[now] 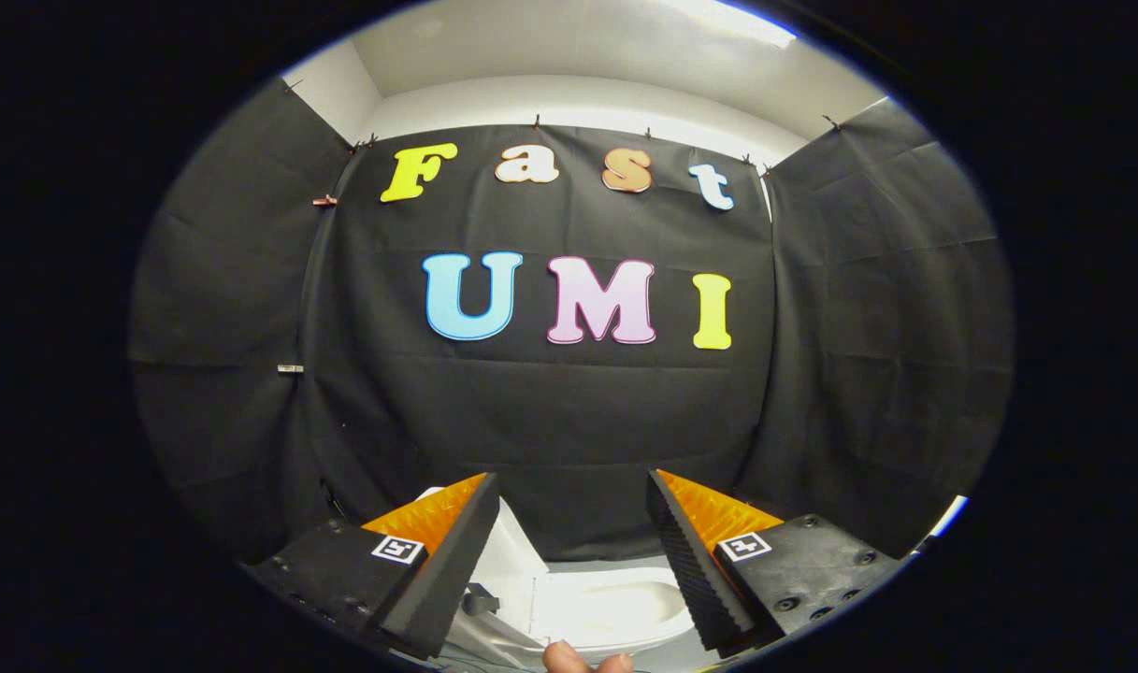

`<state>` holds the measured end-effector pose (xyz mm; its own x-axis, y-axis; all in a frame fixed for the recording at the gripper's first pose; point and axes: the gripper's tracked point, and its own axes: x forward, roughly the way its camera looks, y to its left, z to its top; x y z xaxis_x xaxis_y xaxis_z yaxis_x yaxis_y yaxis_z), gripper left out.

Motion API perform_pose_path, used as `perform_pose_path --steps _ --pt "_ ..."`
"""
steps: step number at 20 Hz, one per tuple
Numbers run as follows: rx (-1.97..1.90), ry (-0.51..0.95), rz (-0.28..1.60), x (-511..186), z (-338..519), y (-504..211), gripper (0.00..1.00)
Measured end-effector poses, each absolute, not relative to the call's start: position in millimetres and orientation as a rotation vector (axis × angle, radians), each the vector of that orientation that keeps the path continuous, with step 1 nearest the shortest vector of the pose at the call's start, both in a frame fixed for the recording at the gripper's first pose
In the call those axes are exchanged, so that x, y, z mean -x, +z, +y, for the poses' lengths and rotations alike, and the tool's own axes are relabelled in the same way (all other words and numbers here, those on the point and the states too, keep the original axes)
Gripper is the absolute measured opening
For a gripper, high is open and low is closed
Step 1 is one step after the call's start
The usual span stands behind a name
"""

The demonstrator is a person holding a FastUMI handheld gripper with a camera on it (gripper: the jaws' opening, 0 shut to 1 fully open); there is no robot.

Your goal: Open the toilet lid.

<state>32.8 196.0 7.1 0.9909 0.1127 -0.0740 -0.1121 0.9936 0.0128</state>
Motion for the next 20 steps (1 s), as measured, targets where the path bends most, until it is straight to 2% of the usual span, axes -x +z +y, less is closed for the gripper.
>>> perform_pose_path --steps 9,20 --pt "-0.11 0.14 0.044 -9.3 162.8 5.6 0.98" --pt "-0.032 0.058 0.043 -6.1 126.4 -6.2 0.98"
